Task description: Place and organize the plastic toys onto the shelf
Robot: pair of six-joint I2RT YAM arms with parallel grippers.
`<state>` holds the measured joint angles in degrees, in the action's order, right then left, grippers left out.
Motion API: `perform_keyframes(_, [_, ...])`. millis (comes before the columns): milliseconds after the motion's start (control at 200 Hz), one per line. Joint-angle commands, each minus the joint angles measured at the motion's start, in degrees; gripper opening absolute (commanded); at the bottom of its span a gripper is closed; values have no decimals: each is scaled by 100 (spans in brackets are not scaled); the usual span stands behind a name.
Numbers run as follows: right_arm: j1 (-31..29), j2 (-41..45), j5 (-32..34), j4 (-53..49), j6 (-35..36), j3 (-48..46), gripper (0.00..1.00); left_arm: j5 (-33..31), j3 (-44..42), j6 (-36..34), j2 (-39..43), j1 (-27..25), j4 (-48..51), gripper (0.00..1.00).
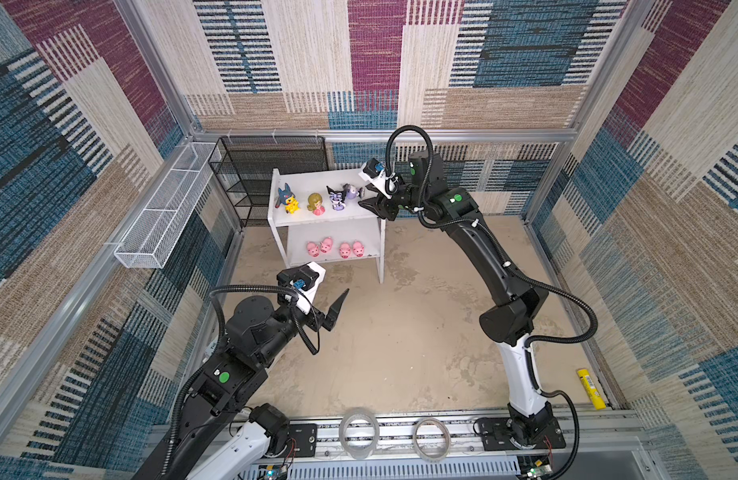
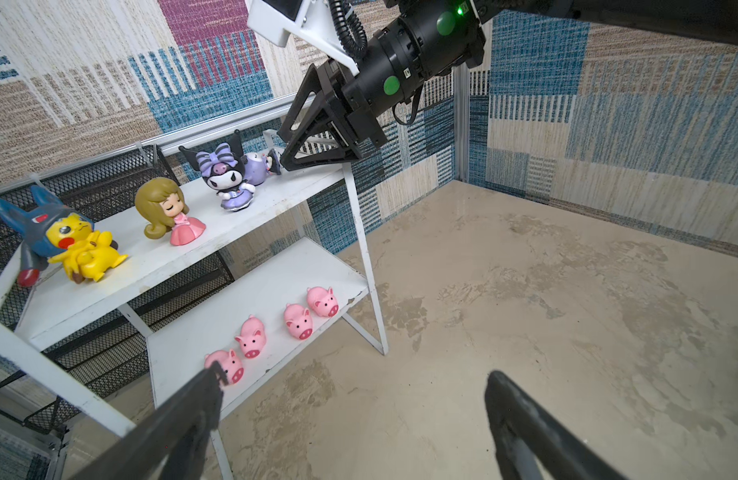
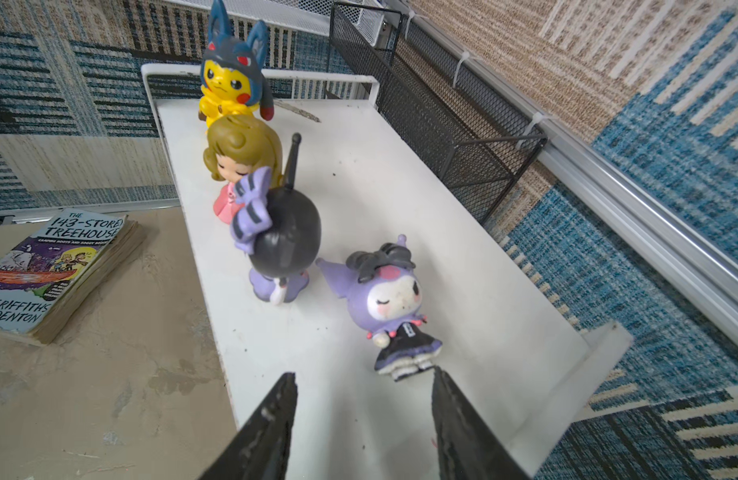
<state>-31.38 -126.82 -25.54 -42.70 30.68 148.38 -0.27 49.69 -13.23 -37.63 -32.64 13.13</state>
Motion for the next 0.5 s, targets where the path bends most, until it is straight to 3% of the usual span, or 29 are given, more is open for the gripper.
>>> perform_keyframes(0, [9,-50,-93,260,27,51,54,-109,-19,-122,2,6,-156,99])
perform_keyframes(496, [9,-248,-179,575,13,138,57,-177,-65,-188,56,19,-152,99])
